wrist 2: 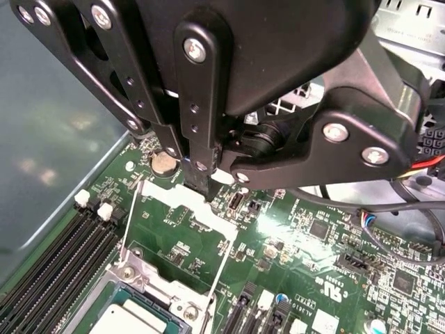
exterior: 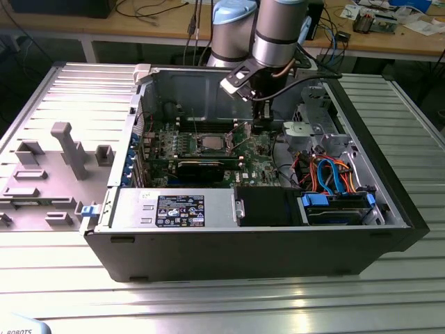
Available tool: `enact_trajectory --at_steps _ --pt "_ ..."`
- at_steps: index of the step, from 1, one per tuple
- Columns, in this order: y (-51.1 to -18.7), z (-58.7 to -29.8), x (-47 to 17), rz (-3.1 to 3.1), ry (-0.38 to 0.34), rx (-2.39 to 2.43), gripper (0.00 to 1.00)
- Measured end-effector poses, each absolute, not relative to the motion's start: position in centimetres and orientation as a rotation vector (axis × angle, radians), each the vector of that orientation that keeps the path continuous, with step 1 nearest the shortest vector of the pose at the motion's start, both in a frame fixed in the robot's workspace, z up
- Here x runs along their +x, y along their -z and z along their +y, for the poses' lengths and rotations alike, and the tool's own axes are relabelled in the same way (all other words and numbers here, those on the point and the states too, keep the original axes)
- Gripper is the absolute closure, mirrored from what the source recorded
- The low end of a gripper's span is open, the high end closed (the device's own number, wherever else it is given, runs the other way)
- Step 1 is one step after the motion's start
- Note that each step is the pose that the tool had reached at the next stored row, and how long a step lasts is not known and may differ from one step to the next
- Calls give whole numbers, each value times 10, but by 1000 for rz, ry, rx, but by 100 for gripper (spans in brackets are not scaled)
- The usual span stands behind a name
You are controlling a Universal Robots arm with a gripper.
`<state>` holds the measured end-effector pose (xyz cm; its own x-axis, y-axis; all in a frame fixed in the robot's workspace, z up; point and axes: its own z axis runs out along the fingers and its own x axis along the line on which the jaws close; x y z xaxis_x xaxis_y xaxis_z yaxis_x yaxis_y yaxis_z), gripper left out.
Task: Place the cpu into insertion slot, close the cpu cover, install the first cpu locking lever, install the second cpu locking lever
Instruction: 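Close the cpu cover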
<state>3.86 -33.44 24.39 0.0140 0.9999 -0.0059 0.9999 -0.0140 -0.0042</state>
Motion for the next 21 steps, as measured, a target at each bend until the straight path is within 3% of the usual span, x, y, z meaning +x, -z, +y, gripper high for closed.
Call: enact_trajectory --at_steps 21 --pt "-244 -334 24 2206 12 2236 89"
